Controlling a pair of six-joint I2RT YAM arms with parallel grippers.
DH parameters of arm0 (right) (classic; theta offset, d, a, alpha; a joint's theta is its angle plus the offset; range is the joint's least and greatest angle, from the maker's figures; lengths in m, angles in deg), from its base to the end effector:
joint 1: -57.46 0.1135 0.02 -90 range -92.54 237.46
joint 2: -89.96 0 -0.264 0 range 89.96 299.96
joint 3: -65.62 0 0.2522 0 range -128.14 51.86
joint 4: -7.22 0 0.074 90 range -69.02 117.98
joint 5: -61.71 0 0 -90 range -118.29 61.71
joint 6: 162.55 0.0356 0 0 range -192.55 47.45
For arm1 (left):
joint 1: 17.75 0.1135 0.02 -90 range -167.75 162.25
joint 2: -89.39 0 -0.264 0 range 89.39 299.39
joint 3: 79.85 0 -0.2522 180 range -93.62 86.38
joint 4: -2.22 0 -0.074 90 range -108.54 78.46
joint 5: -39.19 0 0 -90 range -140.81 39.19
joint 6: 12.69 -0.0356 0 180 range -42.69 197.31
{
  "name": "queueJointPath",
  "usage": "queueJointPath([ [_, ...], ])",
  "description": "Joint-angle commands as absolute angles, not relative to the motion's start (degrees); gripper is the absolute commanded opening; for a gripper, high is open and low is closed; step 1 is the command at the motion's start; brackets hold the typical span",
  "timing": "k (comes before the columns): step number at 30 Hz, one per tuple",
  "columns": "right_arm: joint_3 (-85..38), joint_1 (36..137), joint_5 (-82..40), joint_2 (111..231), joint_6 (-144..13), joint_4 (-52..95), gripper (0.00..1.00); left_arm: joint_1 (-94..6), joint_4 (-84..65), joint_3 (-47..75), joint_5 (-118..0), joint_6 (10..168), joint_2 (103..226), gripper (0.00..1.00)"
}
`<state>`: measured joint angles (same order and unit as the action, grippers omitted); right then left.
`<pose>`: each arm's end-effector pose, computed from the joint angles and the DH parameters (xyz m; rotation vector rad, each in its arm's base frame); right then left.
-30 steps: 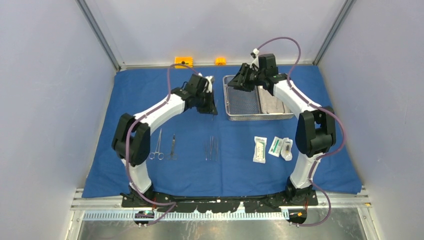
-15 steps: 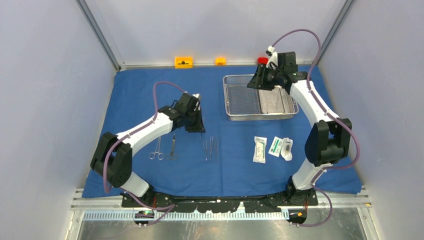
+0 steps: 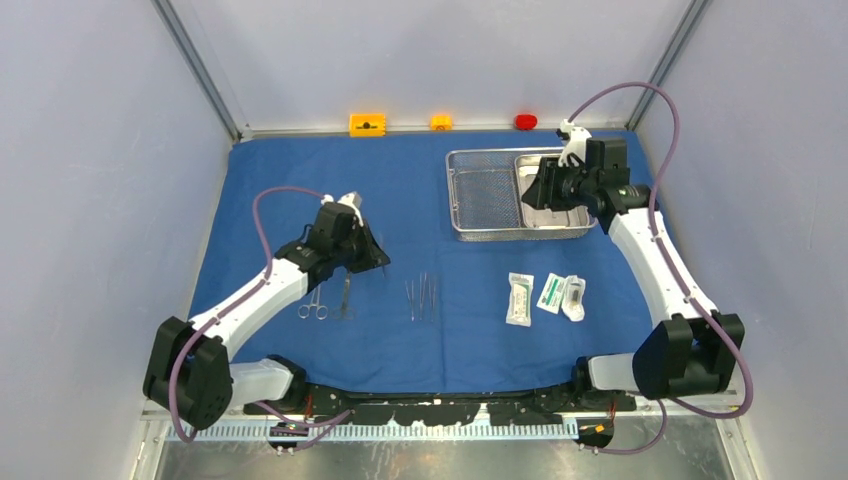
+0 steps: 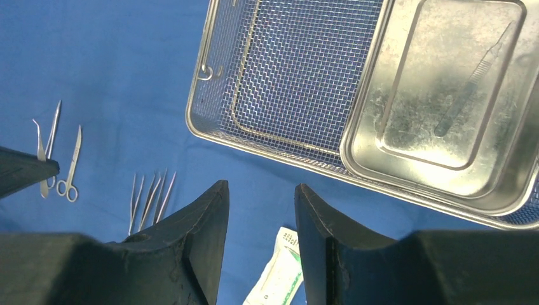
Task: Open and lay out the surgical kit
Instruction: Place the medical item in the surgical kit.
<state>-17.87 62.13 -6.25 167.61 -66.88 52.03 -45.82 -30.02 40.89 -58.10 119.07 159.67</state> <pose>0.2955 0.0375 0.3298 -0.1882 2.2369 0.5296 0.2256 -0.1254 0.2389 -0.2243 2.4331 -0.7317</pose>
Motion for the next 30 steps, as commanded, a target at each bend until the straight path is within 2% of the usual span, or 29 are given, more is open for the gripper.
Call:
queueJointPath([
  [1,-15.71,61.67,-7.62,163.12,-68.55,48.68,0.48,-44.42,-25.95,41.31,-64.29,121.36,157.98,0.00],
  [5,-15.62,61.64,-7.55,162.84,-68.46,48.72,0.47,-44.33,-32.27,41.24,-66.97,120.77,159.08,0.00],
  [14,-15.89,61.63,-8.58,164.14,-69.48,49.62,0.47,-46.48,-50.71,37.61,-61.41,119.44,164.95,0.00],
  [30,-15.02,61.36,-9.02,163.61,-70.05,49.56,0.46,-50.45,-42.73,35.65,-60.57,120.82,174.90,0.00],
])
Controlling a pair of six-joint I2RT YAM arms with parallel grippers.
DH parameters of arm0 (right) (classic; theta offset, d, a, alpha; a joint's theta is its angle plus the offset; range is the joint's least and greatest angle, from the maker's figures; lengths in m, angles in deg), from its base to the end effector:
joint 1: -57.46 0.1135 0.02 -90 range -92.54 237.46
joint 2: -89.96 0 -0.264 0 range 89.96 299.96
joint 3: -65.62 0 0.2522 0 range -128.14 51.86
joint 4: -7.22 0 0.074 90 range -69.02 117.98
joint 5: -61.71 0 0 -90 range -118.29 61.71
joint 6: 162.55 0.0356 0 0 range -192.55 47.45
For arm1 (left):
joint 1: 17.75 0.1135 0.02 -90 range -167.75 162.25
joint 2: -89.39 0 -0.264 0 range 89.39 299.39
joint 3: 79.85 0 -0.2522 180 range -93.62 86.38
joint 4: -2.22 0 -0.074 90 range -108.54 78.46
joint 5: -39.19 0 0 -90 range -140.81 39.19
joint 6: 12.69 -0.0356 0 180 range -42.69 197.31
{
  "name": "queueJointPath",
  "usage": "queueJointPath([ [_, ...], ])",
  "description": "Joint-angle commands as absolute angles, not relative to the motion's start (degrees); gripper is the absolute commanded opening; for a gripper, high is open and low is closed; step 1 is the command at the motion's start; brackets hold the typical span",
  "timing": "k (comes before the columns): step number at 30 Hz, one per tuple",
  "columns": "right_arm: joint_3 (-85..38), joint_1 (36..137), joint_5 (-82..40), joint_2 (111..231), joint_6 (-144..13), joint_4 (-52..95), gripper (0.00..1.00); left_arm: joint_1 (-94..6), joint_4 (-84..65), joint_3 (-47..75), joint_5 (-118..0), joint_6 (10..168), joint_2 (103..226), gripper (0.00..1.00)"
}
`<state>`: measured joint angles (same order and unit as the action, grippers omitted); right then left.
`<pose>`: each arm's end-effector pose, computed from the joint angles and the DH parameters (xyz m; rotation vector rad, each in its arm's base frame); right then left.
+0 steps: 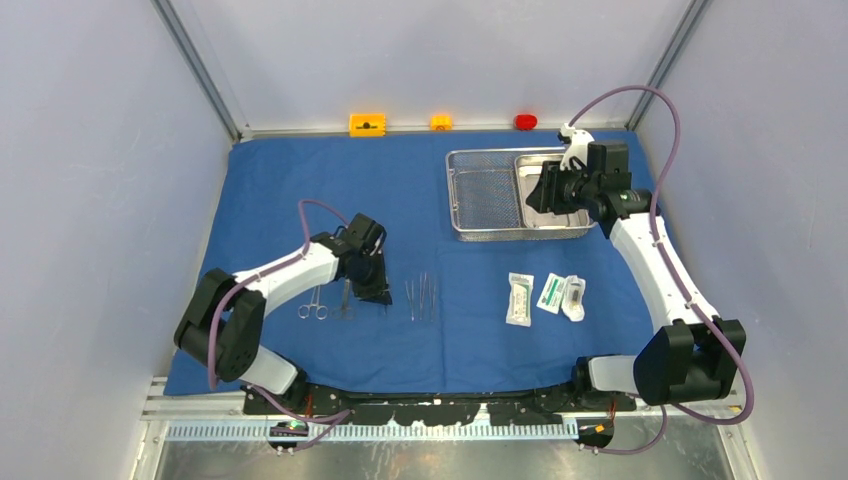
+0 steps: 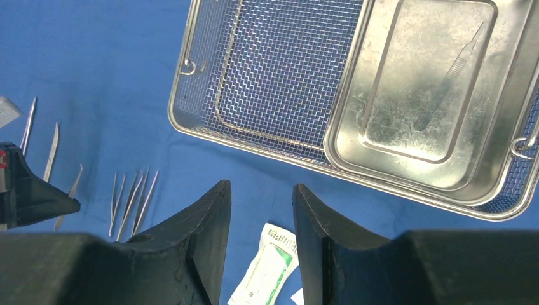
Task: Open and lay out the surgical kit
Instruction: Place the medical item in the surgical kit.
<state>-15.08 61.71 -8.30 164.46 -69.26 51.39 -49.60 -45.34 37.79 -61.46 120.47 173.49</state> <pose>0.2832 0.0332 0.3290 -0.2093 2.2159 0.4611 0.2222 -0.1458 0.1807 -0.2382 2.9094 -0.5404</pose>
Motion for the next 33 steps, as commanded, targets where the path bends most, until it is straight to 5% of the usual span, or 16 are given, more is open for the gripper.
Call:
queueJointPath([
  [1,-15.05,61.37,-9.04,163.61,-70.09,49.55,0.45,-50.89,-42.60,35.53,-60.51,120.86,175.27,0.00],
  [33,-13.61,61.38,-8.89,163.42,-70.93,49.46,0.45,-54.48,-40.85,34.97,-59.69,122.58,179.89,0.00],
])
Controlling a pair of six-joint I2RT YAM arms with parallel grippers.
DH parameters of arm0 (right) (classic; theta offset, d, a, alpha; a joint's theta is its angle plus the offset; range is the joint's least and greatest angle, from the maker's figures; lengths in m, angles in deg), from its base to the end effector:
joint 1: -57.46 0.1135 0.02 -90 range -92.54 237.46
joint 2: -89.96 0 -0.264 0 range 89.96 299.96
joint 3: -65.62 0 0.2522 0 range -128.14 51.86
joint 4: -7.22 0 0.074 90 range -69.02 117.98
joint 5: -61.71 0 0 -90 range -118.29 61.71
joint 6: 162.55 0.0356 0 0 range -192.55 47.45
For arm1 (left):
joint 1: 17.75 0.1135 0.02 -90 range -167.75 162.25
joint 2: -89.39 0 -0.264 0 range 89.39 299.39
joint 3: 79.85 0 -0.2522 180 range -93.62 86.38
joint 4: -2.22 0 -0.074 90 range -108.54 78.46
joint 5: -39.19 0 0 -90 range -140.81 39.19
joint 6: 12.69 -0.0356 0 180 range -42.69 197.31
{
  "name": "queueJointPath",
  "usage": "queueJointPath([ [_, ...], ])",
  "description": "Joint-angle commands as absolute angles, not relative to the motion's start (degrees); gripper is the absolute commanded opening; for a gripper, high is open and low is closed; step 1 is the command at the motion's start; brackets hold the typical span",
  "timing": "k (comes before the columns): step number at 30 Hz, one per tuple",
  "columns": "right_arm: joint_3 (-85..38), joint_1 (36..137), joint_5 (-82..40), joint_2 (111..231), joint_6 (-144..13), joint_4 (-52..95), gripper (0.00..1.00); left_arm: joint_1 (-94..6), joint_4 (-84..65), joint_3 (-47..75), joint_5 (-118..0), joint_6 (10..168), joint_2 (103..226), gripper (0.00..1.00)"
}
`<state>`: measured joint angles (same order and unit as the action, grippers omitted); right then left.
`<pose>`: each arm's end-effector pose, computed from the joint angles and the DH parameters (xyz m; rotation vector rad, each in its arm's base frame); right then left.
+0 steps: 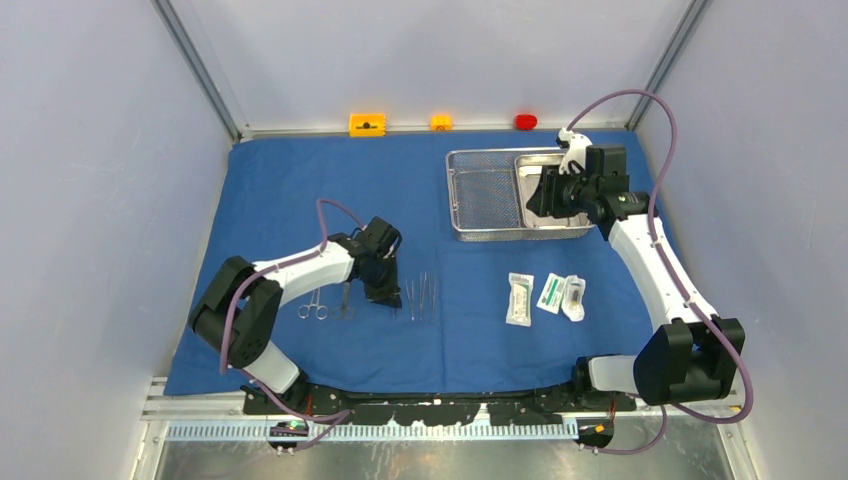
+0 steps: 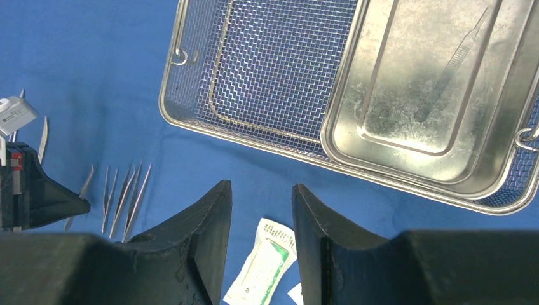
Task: Open and lay out the surgical kit
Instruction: Place the medical item in the surgical kit.
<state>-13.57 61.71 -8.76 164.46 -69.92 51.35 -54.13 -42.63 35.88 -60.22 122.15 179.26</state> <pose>0.2822 0.0329 0.3202 -0.2140 2.2402 0.4489 0.2247 -0.1728 0.1657 -0.1756 2.9400 -0.5142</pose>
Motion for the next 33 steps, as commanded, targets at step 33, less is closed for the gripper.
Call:
queueJointPath([
  [33,-13.10,61.36,-8.87,162.35,-70.71,49.28,0.44,-54.42,-38.69,38.28,-59.33,122.43,179.22,0.13],
])
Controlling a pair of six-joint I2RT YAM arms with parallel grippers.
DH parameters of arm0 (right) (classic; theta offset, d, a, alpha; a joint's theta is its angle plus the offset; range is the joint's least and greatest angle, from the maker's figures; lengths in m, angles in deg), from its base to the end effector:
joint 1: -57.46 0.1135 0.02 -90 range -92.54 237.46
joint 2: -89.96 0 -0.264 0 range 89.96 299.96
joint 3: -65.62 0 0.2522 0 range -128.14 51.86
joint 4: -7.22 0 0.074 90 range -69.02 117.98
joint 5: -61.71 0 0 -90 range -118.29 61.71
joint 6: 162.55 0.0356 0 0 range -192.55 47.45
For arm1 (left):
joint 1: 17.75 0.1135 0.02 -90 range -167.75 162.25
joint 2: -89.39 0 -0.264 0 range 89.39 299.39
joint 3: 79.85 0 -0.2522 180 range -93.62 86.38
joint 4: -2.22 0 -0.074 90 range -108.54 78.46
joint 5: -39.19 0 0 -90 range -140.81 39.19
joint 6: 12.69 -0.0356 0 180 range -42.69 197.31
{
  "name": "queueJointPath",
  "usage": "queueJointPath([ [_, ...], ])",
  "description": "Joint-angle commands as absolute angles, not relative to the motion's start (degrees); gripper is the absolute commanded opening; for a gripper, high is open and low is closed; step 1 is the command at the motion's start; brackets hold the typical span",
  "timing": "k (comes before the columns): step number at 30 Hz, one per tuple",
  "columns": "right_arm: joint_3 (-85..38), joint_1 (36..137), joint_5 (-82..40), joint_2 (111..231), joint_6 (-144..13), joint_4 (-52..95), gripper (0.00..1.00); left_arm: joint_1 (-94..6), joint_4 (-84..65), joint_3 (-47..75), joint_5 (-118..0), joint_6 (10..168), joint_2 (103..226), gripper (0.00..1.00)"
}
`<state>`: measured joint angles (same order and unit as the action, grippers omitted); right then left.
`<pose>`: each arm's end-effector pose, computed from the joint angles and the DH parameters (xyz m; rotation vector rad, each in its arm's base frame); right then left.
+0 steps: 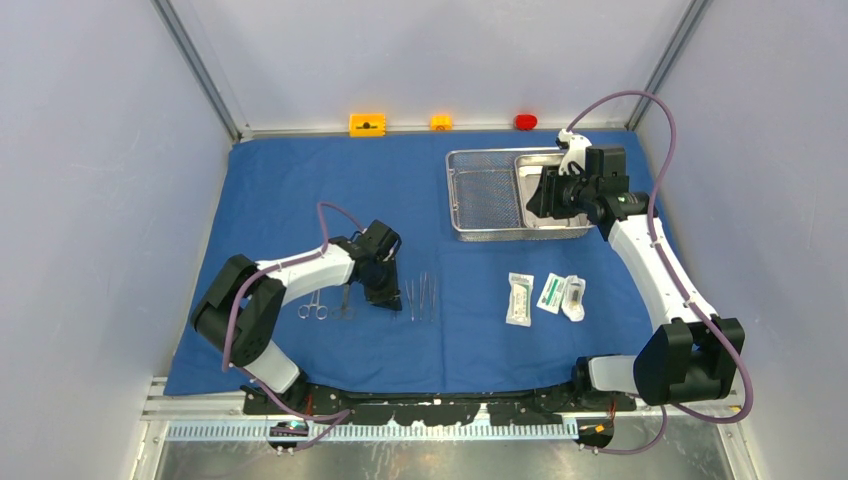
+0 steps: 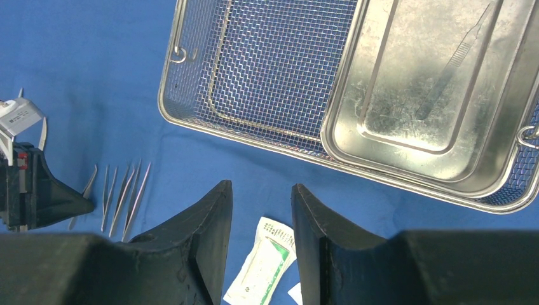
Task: Open and lay out the surgical kit
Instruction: Place the medical item in the surgical kit.
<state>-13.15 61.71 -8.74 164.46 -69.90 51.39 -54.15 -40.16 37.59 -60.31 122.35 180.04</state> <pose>0.2818 0.0329 0.3177 -0.2127 2.2482 0.4504 0.2235 -0.1721 0.1559 -0.1799 2.9413 -0.5164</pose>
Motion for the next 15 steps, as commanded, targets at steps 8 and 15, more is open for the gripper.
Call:
queueJointPath([
  [8,-13.09,61.38,-9.04,162.12,-70.80,49.59,0.44,-54.42,-38.48,38.53,-59.66,122.54,178.90,0.17],
  [15,-13.18,61.33,-9.13,161.95,-70.82,49.86,0.44,-54.46,-38.51,38.79,-59.76,122.51,178.46,0.17],
])
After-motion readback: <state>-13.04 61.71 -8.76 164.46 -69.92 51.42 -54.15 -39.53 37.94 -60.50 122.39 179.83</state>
